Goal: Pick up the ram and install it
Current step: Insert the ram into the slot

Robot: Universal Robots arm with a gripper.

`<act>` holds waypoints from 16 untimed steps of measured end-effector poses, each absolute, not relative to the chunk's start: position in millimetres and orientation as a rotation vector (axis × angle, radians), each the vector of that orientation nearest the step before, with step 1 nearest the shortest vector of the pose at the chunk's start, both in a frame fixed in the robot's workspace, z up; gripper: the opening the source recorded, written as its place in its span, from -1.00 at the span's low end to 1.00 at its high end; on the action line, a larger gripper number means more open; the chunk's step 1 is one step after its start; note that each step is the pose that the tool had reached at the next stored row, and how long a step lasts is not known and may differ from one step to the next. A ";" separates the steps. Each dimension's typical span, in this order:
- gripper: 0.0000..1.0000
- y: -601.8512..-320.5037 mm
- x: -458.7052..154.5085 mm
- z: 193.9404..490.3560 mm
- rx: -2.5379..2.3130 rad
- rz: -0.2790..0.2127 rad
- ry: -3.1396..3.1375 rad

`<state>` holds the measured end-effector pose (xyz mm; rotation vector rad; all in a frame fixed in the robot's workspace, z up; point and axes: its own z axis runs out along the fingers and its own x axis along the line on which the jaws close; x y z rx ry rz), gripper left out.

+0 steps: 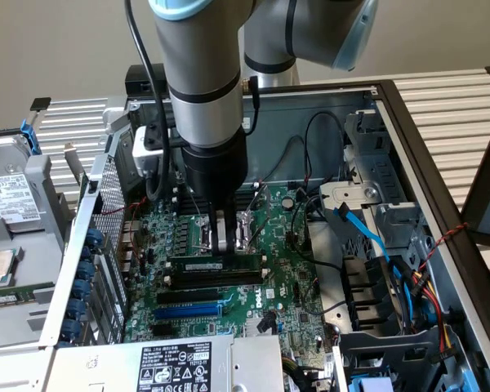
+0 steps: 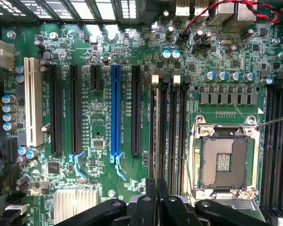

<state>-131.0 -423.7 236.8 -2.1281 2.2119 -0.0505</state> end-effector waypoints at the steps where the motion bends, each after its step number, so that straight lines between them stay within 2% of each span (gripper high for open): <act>1: -0.75 -423.7 -131.2 236.8 -2.128 -0.051 2.212; 16: -0.75 -423.7 -136.7 233.8 -2.118 -0.067 2.207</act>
